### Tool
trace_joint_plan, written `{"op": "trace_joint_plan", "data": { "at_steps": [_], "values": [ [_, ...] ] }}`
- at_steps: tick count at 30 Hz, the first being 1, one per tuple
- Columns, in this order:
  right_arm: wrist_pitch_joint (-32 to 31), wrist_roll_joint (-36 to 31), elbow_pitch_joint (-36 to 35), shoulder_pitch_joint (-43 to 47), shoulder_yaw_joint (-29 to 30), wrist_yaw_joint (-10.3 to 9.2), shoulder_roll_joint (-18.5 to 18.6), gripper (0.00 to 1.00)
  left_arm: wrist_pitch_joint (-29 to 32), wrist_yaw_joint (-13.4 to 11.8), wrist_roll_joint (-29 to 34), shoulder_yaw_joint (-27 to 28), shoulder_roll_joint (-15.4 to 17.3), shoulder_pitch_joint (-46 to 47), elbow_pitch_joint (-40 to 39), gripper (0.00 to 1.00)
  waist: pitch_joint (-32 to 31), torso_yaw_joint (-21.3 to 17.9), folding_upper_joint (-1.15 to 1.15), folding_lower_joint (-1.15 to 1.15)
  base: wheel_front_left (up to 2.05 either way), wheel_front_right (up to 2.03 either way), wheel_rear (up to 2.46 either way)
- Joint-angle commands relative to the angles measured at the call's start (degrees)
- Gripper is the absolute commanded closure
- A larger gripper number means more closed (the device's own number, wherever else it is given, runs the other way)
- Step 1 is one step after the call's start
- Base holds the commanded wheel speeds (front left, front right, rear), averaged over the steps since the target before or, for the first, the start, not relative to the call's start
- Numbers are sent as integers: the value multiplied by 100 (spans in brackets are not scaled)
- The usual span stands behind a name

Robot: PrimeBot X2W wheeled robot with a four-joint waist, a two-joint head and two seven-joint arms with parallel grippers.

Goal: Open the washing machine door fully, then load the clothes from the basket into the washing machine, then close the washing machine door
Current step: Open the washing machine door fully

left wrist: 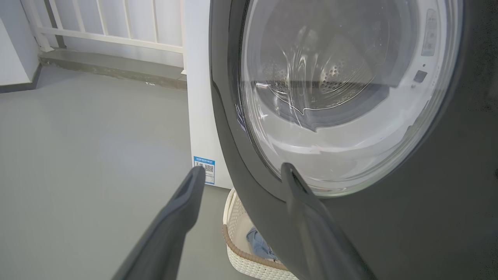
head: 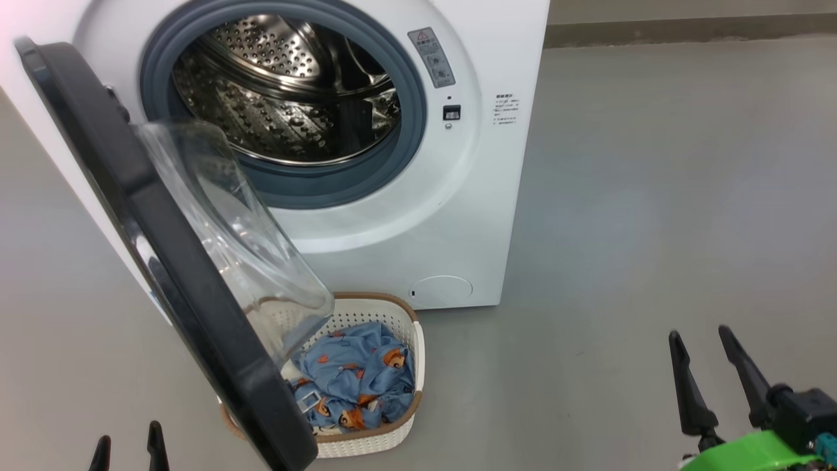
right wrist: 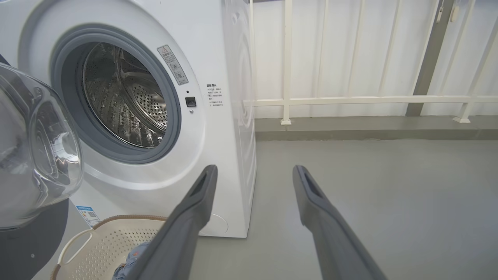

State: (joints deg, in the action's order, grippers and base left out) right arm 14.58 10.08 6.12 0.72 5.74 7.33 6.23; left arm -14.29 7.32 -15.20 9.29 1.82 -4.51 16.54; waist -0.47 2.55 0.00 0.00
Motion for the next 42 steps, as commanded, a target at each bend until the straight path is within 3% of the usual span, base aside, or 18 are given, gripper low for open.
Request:
{"op": "trace_joint_plan", "data": {
  "at_steps": [1,42],
  "values": [
    [41,-76,-136,61,-79,16,6,0,-71,17,59,210,106,76,-133,0,-40,-31,0,0,0,0,0],
    [41,-306,445,-49,75,16,-3,0,-71,17,36,92,106,21,-106,0,-24,143,0,0,0,0,0]
  ]
}}
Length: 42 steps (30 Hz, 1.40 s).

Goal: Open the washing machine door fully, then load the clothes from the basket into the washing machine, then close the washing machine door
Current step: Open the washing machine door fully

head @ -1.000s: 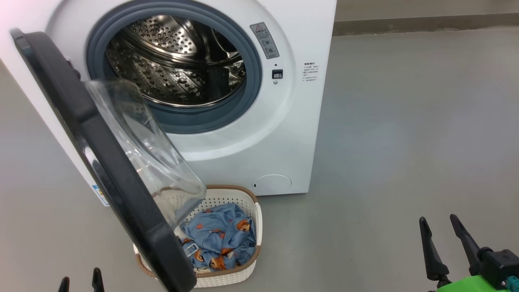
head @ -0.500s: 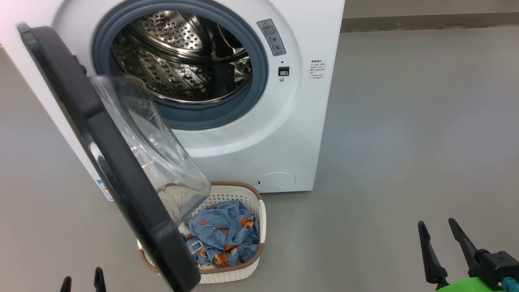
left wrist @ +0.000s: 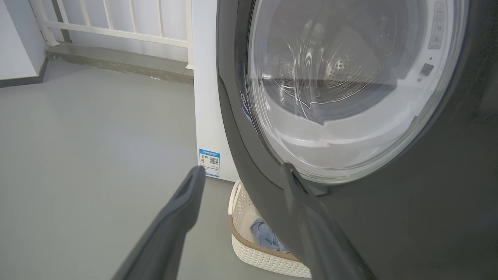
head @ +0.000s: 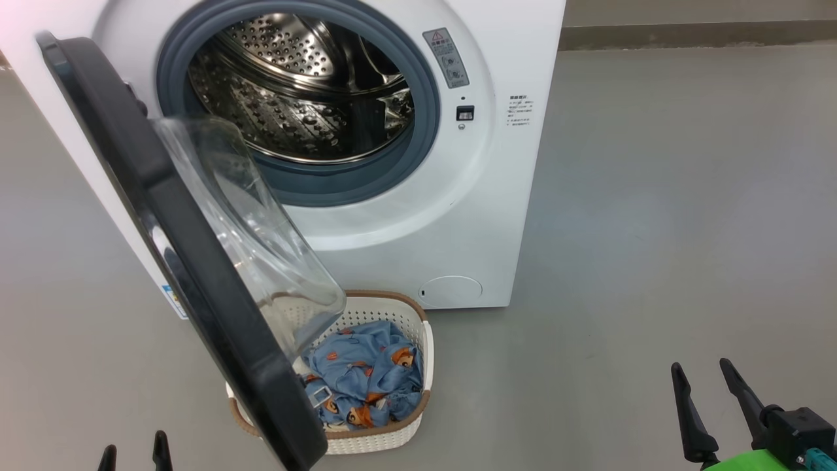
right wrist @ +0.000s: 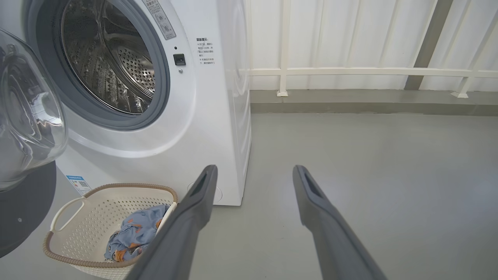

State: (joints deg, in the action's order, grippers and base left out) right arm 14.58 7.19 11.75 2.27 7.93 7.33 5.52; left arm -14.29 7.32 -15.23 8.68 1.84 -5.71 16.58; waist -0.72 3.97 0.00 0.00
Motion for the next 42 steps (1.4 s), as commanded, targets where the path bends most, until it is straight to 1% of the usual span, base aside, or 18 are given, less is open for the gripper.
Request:
{"op": "trace_joint_plan", "data": {
  "at_steps": [1,19,20,29,33,38,42],
  "values": [
    [41,-20,-93,-201,-143,16,69,0,-71,17,40,153,104,140,-111,0,2,5,0,0,0,0,0],
    [41,-27,36,-191,-94,16,47,0,-71,17,74,135,104,147,-99,0,13,100,0,0,0,0,0],
    [41,-23,39,-190,-93,16,50,0,-71,17,40,139,104,152,-78,100,13,101,0,0,0,0,0],
    [41,4,35,-180,-53,16,63,0,-71,17,7,194,104,175,-22,100,26,132,0,0,0,0,0],
    [41,3,7,-154,-9,16,69,0,-71,17,-103,288,104,218,-132,100,44,192,0,0,0,0,0],
    [41,0,-26,-118,69,16,79,0,-71,6,-399,422,104,292,-594,100,68,316,0,0,0,0,0],
    [41,-7,-47,-96,104,16,52,0,-71,-80,-584,413,104,347,-1139,100,76,460,0,0,0,0,0]
  ]
}}
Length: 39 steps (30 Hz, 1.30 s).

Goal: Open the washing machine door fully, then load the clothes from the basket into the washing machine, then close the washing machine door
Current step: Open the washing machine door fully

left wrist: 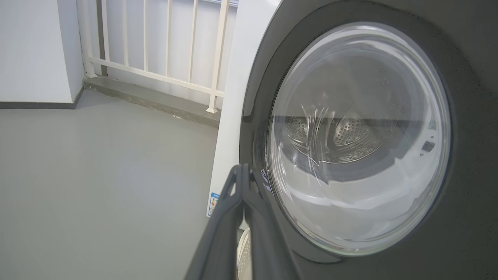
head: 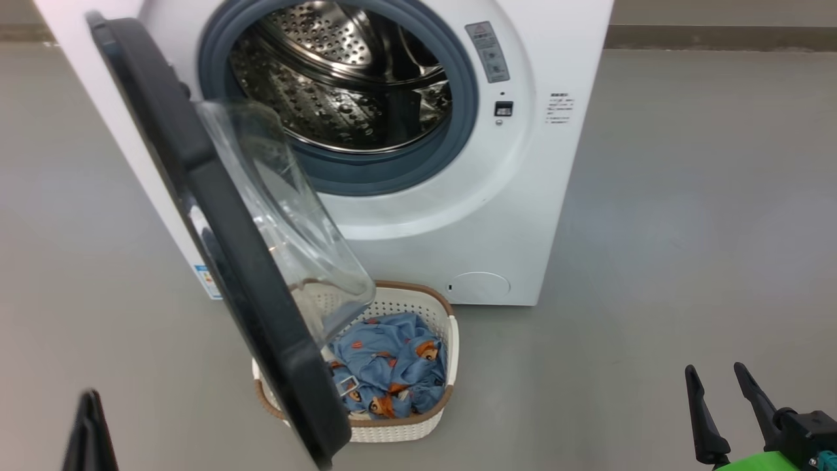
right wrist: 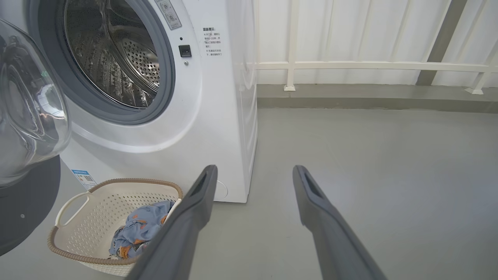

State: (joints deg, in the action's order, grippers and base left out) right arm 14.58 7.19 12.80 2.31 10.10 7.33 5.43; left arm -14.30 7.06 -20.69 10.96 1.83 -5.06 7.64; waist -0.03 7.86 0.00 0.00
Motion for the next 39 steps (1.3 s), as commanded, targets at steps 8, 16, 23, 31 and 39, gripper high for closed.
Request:
{"op": "trace_joint_plan", "data": {
  "at_steps": [8,16,23,31,39],
  "values": [
    [41,-6,-137,-73,-90,16,29,0,-70,-292,-270,-324,105,443,-2062,100,-15,388,0,0,0,0,0],
    [41,18,-98,-76,-147,16,10,0,31,-203,-290,-1673,105,475,-3353,100,-86,557,0,0,0,0,0],
    [41,42,-57,-63,-139,16,-9,0,791,-89,-509,-2764,112,402,-3898,100,-112,619,0,0,0,0,0],
    [41,63,23,-77,-130,16,-1,0,1279,-137,-1660,-3527,107,292,-3134,100,-107,653,0,0,0,0,0],
    [41,82,74,-92,-141,16,-20,0,1452,-169,-1774,-3790,122,517,-2459,100,-85,637,0,0,0,0,0]
  ]
}}
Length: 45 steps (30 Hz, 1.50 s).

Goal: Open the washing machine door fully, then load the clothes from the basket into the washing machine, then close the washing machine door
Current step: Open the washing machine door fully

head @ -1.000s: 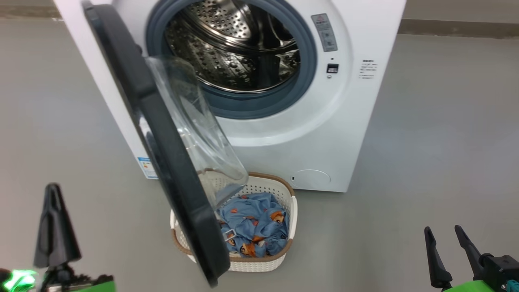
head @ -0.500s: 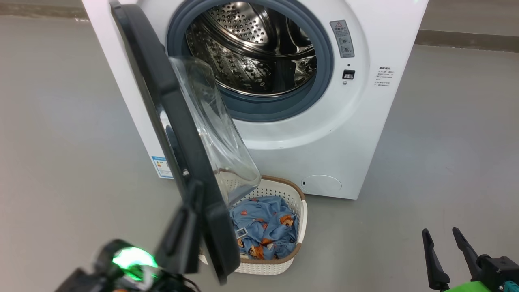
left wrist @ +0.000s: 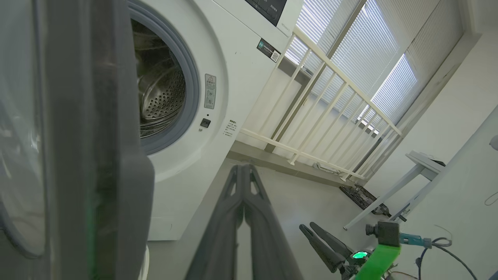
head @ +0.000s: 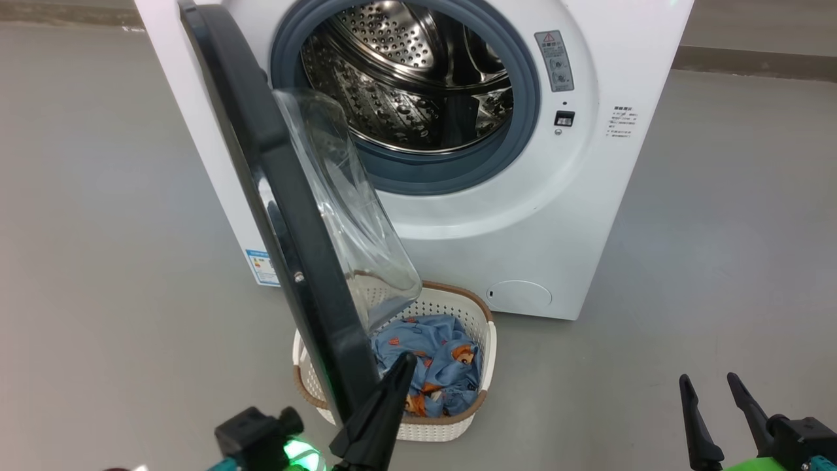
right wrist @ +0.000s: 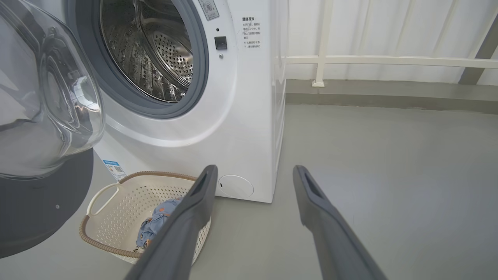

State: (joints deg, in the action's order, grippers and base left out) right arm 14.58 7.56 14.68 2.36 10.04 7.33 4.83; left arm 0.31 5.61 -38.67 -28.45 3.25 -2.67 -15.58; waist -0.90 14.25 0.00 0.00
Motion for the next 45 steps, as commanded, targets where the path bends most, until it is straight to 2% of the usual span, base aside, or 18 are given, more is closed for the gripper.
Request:
{"op": "trace_joint_plan", "data": {
  "at_steps": [1,20,45],
  "values": [
    [41,46,-105,-99,-137,16,38,0,14,-35,43,125,-18,298,-49,100,5,-8,0,0,0,0,0],
    [41,31,-68,-118,-94,16,-40,0,45,-417,230,41,-17,524,570,100,101,9,0,0,0,0,0],
    [41,7,-108,-68,-62,16,-24,0,-234,-915,261,38,-29,631,774,100,160,303,0,0,0,0,0]
  ]
}}
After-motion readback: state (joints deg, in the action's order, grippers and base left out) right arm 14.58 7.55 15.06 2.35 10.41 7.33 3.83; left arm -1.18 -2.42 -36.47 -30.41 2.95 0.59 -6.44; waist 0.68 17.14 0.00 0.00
